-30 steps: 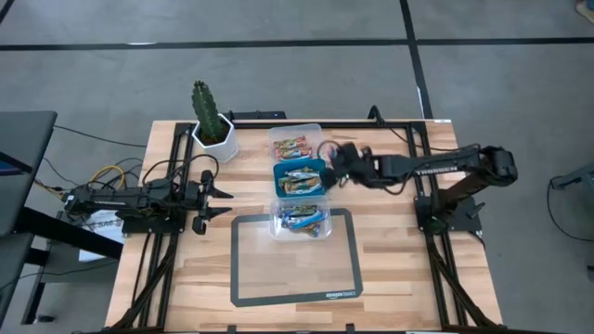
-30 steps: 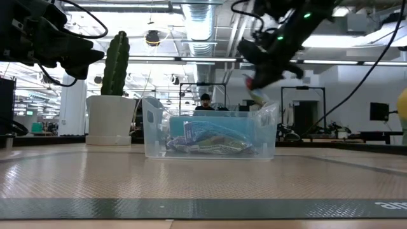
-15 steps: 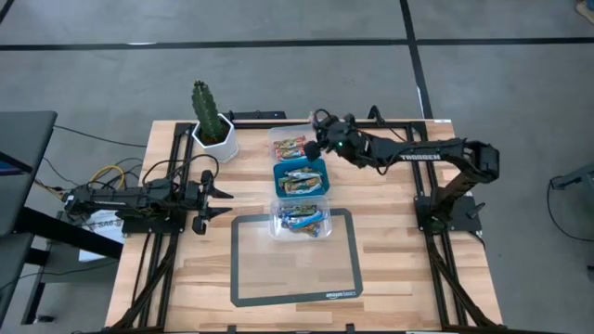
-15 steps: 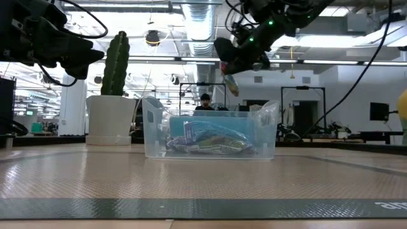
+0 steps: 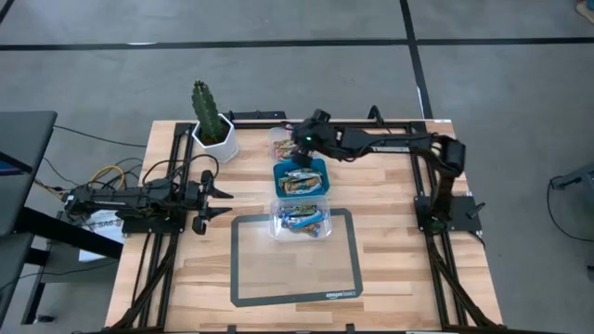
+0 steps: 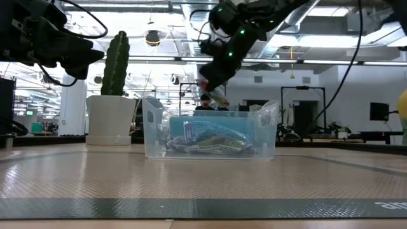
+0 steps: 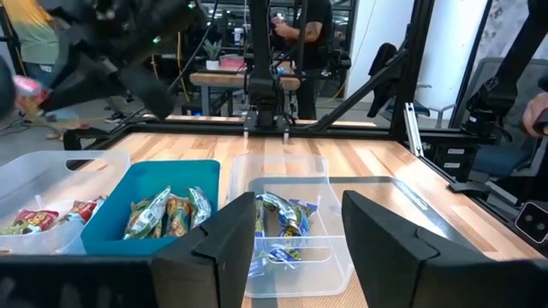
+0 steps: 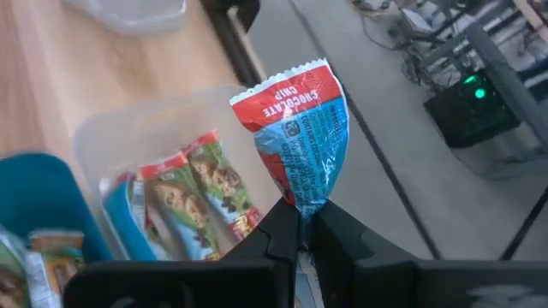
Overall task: Pick and place Granola Bars by type
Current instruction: Put the red granola bar into the top transparent bin, then return to Home Position
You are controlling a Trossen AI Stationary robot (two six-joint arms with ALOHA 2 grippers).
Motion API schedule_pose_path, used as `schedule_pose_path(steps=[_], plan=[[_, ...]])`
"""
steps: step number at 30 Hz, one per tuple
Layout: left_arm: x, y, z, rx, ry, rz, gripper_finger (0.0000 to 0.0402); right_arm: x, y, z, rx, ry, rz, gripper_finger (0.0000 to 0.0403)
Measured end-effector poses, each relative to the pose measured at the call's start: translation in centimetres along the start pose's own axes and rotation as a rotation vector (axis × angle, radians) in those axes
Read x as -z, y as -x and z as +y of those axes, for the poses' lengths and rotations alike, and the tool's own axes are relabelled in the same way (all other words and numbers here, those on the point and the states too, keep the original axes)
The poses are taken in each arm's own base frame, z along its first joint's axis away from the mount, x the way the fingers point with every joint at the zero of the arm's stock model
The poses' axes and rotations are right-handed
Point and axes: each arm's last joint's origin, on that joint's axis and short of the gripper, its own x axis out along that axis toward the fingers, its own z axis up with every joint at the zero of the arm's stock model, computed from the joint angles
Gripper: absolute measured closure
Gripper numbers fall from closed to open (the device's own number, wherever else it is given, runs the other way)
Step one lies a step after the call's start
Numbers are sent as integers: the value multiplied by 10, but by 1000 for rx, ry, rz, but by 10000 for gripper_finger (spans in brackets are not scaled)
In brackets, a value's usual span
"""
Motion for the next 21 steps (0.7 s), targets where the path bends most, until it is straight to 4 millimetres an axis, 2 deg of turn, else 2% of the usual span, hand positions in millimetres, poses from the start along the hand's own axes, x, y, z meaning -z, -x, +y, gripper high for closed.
schedule_pose_path(steps=[5, 9, 21], plan=[[0, 0, 0, 0, 0, 1, 233, -5, -12, 5, -37, 125, 65, 386], [0, 0, 0, 0, 0, 1, 233, -7, -12, 5, -41, 158, 68, 376], [0, 0, 0, 1, 0, 0, 233, -7, -14, 12, -45, 158, 72, 260]])
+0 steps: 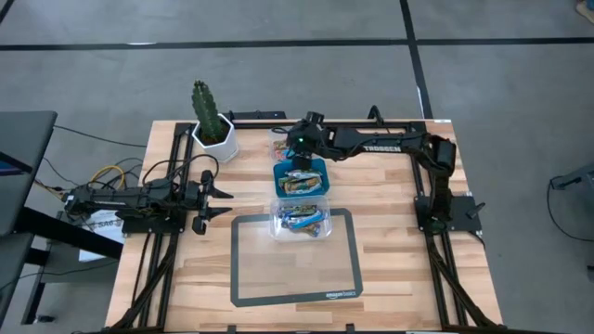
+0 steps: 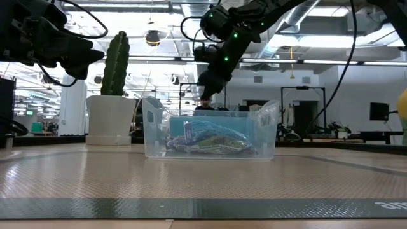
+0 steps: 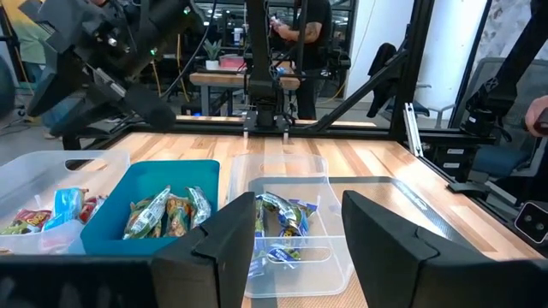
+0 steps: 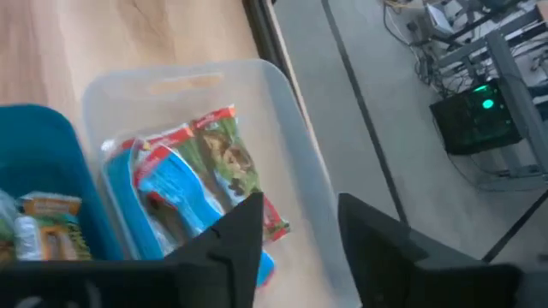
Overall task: Pick and place Granola Bars by type
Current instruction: Return to Home Position
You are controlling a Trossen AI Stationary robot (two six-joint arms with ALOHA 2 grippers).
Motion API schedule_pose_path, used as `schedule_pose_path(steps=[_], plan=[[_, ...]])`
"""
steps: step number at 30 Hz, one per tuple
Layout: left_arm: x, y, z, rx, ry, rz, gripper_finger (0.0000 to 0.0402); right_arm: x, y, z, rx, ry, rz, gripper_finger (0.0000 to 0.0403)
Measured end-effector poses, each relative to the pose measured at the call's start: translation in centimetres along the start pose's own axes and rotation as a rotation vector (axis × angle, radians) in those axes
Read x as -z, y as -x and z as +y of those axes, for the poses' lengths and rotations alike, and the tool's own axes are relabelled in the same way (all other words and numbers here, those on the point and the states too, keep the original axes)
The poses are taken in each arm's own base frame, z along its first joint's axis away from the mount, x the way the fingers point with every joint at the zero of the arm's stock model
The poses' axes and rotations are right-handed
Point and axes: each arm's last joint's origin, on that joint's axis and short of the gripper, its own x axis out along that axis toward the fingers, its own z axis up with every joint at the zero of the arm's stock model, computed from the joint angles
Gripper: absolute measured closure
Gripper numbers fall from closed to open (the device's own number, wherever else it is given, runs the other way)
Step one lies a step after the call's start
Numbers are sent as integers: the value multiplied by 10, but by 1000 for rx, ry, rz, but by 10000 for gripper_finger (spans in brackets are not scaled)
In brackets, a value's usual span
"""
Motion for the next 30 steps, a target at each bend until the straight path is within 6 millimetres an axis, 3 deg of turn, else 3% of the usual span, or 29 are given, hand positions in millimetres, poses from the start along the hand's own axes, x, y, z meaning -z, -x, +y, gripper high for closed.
schedule_pose_path(steps=[3, 9, 14, 21, 24, 30], plan=[[0, 0, 0, 0, 0, 0, 233, -1, 6, 3, -15, -47, -2, 242], [0, 0, 0, -1, 0, 0, 233, -1, 47, 5, -77, -149, -73, 223], [0, 0, 0, -1, 0, 0, 233, 29, 86, 24, -120, -157, -223, 218], [0, 0, 0, -1, 0, 0, 233, 92, 133, 44, -171, -206, -347, 222], [0, 0, 0, -1, 0, 0, 233, 107, 142, 39, -161, -222, -365, 226], [0, 0, 0, -1, 0, 0, 233, 115, 148, 32, -162, -255, -345, 227]])
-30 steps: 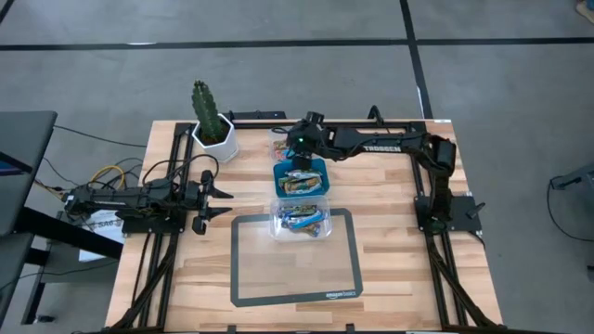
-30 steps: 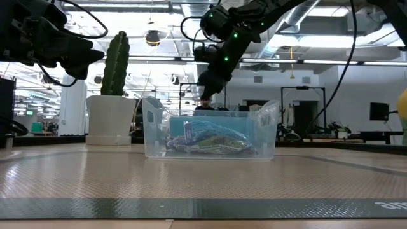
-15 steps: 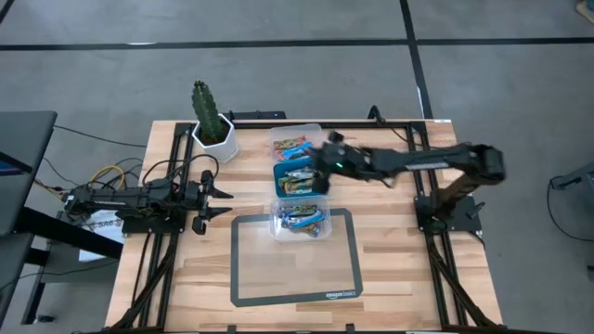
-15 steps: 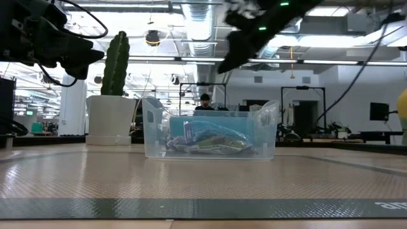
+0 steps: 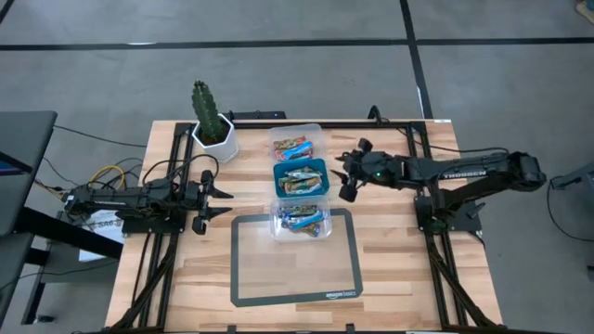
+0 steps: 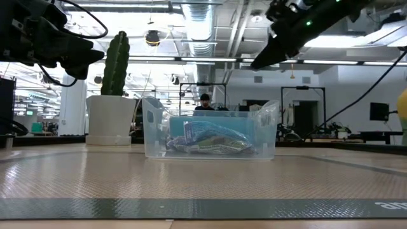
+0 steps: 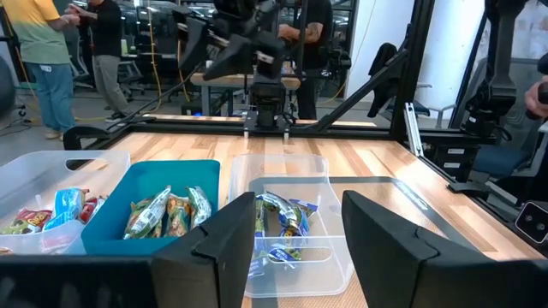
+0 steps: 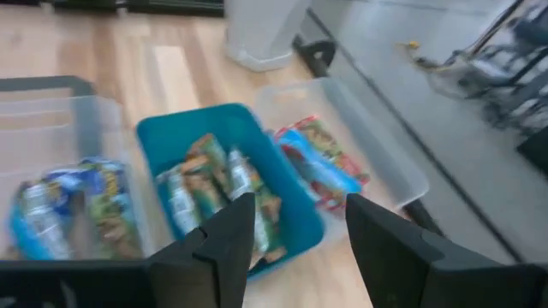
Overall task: Pick and place Granola Bars by type
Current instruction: Return to Home Position
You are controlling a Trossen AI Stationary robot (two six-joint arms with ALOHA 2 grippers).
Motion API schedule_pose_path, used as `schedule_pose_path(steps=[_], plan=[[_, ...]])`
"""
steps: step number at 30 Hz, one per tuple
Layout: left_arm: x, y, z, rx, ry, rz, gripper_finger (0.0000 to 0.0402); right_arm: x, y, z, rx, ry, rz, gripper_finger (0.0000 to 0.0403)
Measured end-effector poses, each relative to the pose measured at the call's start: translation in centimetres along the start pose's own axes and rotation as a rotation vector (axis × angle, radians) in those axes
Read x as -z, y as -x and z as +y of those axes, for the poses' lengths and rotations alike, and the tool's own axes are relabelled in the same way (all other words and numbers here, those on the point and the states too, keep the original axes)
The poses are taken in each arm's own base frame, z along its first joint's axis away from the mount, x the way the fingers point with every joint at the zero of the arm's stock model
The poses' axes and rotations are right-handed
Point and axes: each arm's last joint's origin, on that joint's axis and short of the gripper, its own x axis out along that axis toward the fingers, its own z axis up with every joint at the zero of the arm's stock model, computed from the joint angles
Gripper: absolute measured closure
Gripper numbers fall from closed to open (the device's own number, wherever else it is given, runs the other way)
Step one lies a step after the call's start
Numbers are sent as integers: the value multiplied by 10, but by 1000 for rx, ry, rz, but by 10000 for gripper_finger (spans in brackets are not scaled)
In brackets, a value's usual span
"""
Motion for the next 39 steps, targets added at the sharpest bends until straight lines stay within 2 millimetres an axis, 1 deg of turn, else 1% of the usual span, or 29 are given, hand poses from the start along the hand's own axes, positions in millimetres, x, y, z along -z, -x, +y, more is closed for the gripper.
schedule_pose_path(steps=[2, 4, 9, 12, 16, 19, 21, 24, 29, 33, 37, 39], plan=[[0, 0, 0, 0, 0, 0, 233, 3, 5, 1, -18, -29, 12, 225], [0, 0, 0, 0, 0, 0, 233, 12, 12, 4, -37, -49, -14, 225], [0, 0, 0, -1, 0, 0, 233, 47, 28, 14, -81, -79, -170, 228], [0, 0, 0, 0, 0, 0, 233, 67, 34, 14, -68, -107, -206, 232], [0, 0, 0, -1, 0, 0, 233, 89, 42, 15, -115, -304, -241, 234], [0, 0, 0, 0, 0, 0, 233, 103, 47, 18, -139, -328, -327, 231], [0, 0, 0, 0, 0, 0, 233, 112, 50, 20, -174, -299, -384, 228], [0, 0, 0, 0, 0, 0, 233, 121, 54, 27, -296, -188, -427, 226], [0, 0, 0, 0, 0, 0, 233, 126, 59, 35, -467, -50, -440, 228], [0, 0, 0, 0, 0, 0, 233, 127, 67, 35, -530, 37, -481, 233], [0, 0, 0, 0, 0, 0, 233, 135, 74, 33, -544, 67, -447, 235], [0, 0, 0, 0, 0, 0, 233, 142, 75, 33, -546, 61, -475, 234]])
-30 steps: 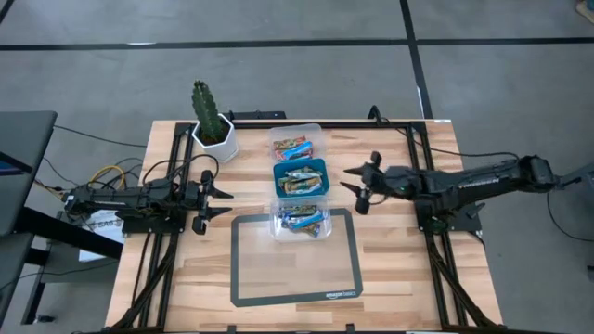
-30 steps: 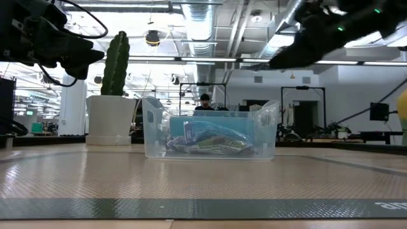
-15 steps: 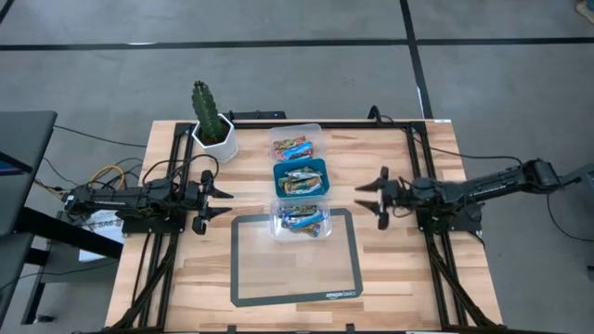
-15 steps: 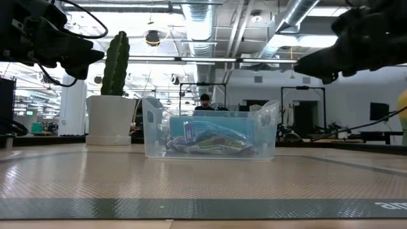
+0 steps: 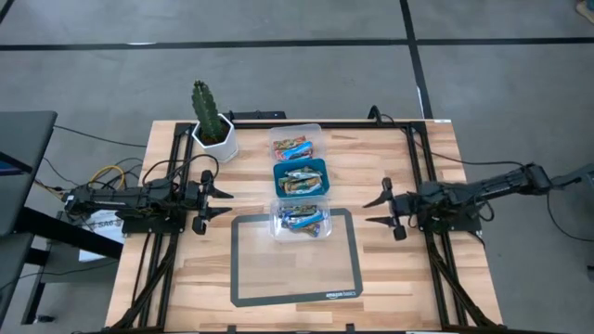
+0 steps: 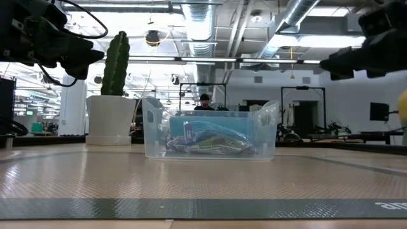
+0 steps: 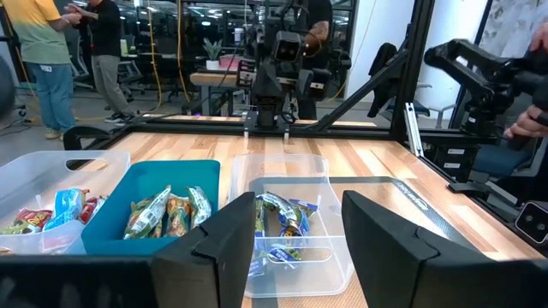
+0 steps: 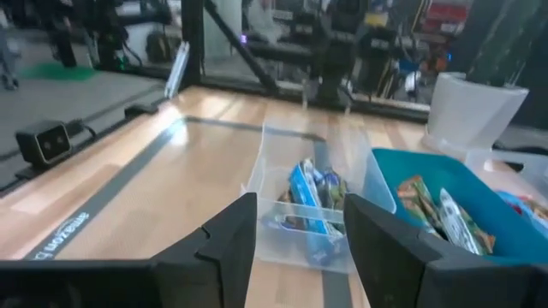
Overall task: Pick and place Granola Bars by type
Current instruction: Return to Home Position
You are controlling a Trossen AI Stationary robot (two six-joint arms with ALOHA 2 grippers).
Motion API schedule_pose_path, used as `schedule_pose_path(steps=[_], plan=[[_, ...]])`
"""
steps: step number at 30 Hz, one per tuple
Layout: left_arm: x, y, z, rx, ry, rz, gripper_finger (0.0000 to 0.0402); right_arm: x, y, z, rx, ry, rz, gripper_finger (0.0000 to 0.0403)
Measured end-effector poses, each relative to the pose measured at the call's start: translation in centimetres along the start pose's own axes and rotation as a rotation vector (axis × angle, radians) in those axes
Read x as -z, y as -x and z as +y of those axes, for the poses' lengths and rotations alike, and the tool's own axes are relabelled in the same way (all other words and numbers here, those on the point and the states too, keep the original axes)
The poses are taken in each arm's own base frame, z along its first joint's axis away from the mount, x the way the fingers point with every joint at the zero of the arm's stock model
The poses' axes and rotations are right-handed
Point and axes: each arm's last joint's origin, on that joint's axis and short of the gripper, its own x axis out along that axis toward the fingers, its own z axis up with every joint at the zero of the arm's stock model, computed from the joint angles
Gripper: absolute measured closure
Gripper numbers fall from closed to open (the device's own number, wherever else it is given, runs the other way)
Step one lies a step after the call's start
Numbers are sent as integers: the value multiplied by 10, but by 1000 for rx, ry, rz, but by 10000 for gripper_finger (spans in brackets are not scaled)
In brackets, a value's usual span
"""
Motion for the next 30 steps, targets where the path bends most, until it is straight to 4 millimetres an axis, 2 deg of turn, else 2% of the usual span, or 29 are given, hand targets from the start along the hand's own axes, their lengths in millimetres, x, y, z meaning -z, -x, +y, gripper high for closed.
schedule_pose_path(steps=[2, 13, 20, 30], plan=[[0, 0, 0, -1, 0, 0, 233, 7, 4, 1, 6, -6, -31, 232], [0, 0, 0, -1, 0, 0, 233, 7, 19, 0, 26, 84, -69, 234], [0, 0, 0, -1, 0, 0, 233, 6, 22, -11, 133, 73, -85, 232], [0, 0, 0, 0, 0, 0, 233, 8, 24, -23, 252, -159, -85, 234]])
